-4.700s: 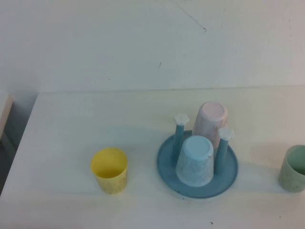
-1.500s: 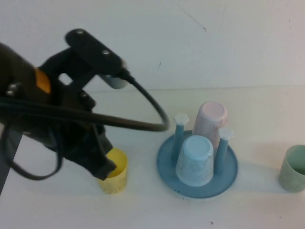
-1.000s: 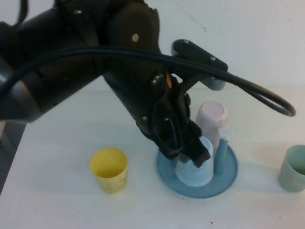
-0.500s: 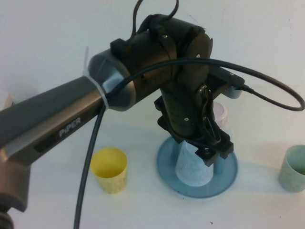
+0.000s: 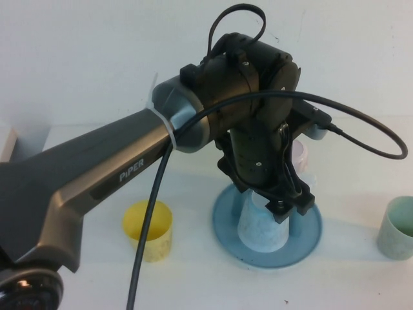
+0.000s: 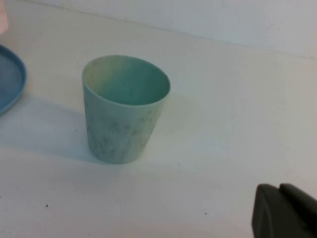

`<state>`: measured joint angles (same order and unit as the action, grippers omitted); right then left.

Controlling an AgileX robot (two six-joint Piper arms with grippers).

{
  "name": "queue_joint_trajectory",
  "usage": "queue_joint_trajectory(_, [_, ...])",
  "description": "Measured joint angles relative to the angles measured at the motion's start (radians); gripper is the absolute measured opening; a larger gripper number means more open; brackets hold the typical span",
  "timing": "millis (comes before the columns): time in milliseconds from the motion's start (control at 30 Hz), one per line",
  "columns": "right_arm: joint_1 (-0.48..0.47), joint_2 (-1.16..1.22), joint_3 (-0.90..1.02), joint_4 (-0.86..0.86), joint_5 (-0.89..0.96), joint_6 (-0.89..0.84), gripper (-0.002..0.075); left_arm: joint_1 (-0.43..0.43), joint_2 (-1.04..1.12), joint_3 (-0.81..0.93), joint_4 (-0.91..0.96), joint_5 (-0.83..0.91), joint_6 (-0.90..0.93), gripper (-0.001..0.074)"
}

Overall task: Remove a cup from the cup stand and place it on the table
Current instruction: Pick up the cup from the rack

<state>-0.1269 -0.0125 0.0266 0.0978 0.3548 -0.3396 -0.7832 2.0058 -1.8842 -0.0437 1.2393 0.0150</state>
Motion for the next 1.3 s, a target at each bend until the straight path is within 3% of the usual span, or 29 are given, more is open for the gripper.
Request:
queue_joint_trajectory(1000, [0.0, 0.0, 0.0, 0.0, 0.0, 0.0, -0.0003, 0.0, 0.067, -0.007, -0.007, -0.032, 0.0, 0.0565])
queue_joint_trajectory(1300, [0.0, 0.0, 0.0, 0.0, 0.0, 0.0, -0.0003, 0.0, 0.022, -0.092, 0.018, -0.007, -0.004, 0.0565])
